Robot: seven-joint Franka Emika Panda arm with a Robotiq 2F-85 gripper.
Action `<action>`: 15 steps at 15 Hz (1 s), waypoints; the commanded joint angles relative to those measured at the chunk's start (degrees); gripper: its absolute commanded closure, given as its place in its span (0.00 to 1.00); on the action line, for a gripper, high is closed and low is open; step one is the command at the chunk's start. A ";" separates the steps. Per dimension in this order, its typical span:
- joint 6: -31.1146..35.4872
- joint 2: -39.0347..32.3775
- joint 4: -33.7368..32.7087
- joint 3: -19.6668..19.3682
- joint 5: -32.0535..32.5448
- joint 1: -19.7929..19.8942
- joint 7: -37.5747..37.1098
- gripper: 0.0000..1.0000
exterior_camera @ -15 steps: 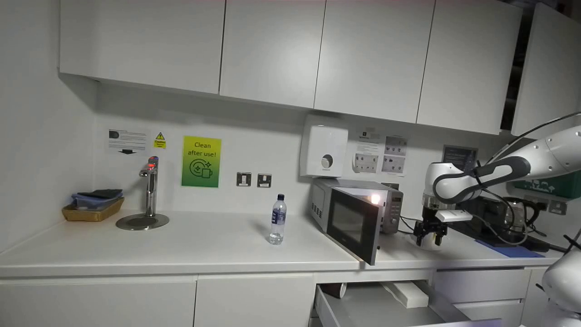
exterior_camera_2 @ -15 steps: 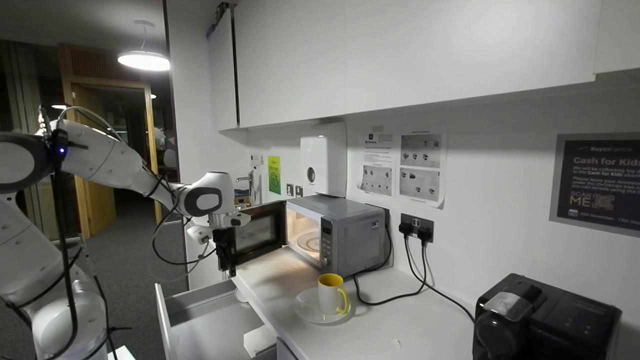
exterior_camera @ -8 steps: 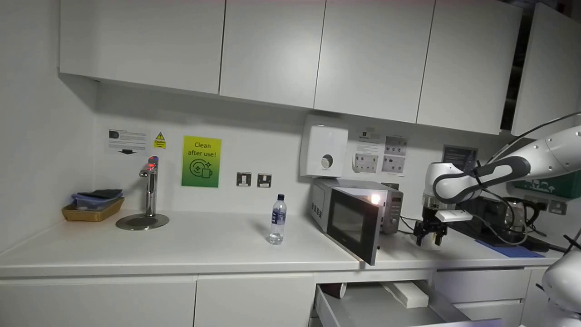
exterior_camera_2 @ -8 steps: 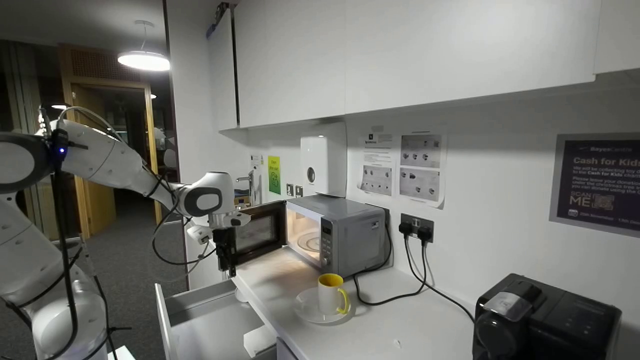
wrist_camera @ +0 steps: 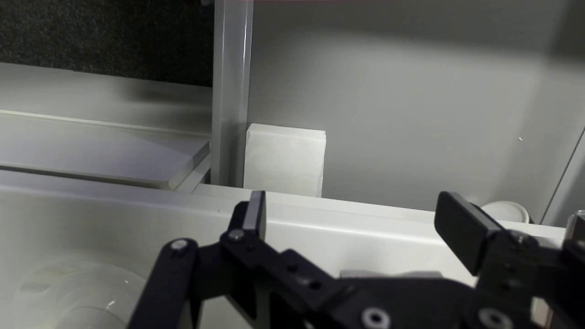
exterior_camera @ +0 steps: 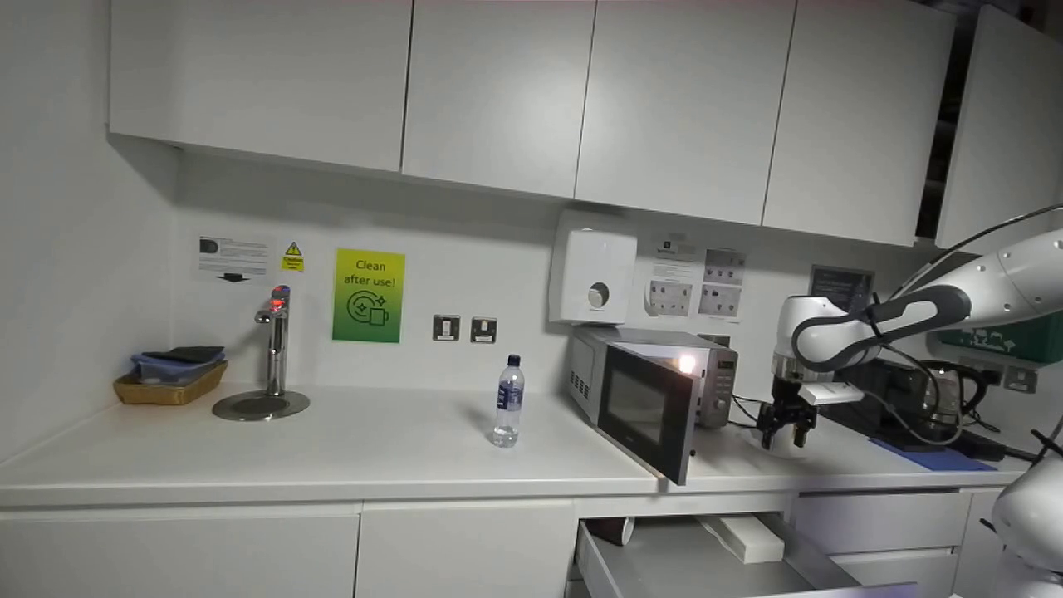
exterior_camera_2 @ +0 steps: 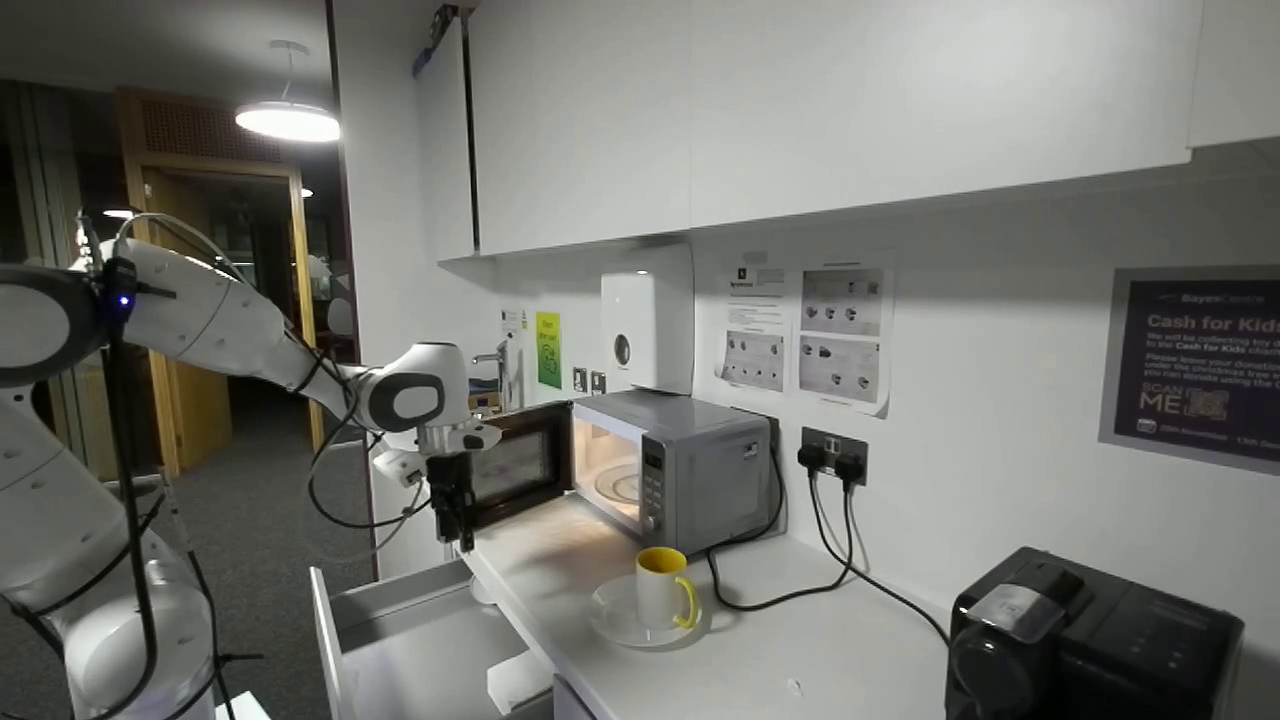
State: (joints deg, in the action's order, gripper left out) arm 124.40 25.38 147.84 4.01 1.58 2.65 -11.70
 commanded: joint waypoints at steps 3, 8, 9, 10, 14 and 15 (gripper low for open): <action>-1.53 -2.02 -6.31 -6.62 2.72 1.13 14.62 0.00; -4.29 -4.76 -13.91 -14.00 2.12 2.51 26.84 0.00; -5.26 -5.56 -15.60 -14.82 2.59 2.79 28.80 0.00; -6.92 -6.37 -17.23 -15.56 2.67 2.83 30.52 0.00; -15.29 -9.64 -23.31 -16.94 3.48 2.98 36.49 0.00; -16.16 -10.12 -24.16 -16.93 3.64 3.05 37.15 0.00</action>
State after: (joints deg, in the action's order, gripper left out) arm 112.99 18.55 128.91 -12.63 4.06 5.35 21.91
